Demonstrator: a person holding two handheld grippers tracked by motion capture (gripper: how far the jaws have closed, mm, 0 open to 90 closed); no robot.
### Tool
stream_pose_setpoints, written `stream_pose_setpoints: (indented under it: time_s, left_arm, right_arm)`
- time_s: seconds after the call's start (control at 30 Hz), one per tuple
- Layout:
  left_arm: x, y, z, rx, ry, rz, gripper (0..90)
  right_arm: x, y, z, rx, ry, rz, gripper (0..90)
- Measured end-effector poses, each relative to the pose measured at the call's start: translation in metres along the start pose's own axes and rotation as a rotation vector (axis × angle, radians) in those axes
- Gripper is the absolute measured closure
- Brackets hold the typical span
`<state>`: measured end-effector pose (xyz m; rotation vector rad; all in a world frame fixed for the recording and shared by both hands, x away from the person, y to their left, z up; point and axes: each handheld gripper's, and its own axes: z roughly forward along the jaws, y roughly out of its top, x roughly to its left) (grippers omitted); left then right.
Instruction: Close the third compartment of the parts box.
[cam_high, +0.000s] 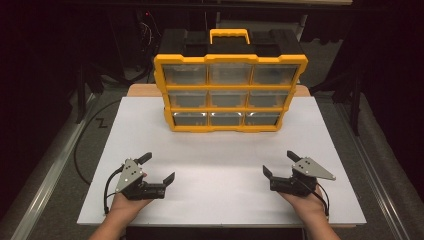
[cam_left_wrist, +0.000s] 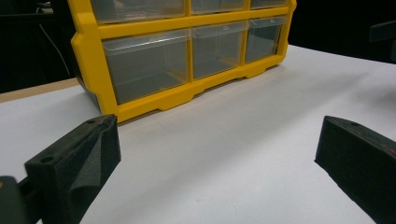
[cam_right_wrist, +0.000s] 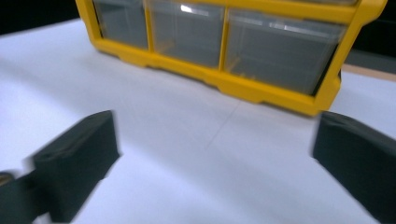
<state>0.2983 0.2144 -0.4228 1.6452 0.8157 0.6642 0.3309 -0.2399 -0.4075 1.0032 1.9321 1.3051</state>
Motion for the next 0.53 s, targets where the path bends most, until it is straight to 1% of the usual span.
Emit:
stream_pose_setpoints:
  time_s: [0.07,0.1,0.13,0.23,0.33,0.47,0.53]
  left_arm:
    - [-0.0003,0.0001,0.0004,0.0,-0.002,0.0,0.7]
    - [-0.0005,-0.0001,0.0007,0.002,-0.003,0.002,0.7]
    - [-0.0005,-0.0002,0.0009,0.003,-0.002,0.003,0.7]
    - [-0.0006,-0.0003,0.0015,0.005,0.002,0.002,0.7]
    - [-0.0012,0.0002,0.0009,0.005,0.002,0.005,0.7]
    - [-0.0012,0.0008,-0.0007,0.0,0.004,0.006,0.7]
    - [-0.0006,0.001,-0.0011,-0.001,0.005,0.005,0.7]
  right_arm:
    - [0.0015,-0.0018,-0.0004,0.014,0.002,-0.008,1.2]
    - [0.0016,-0.0022,-0.0013,0.01,-0.001,-0.011,1.2]
    - [0.0011,-0.0017,-0.0023,0.001,-0.007,-0.005,1.2]
    - [-0.0004,-0.0006,-0.0043,-0.018,-0.004,0.017,1.2]
    - [0.0003,-0.0015,-0.0055,-0.02,-0.007,0.003,1.2]
    - [-0.0003,-0.0018,-0.0054,-0.034,-0.006,0.02,1.2]
    - [0.0002,-0.0018,-0.0054,-0.048,0.008,0.035,1.2]
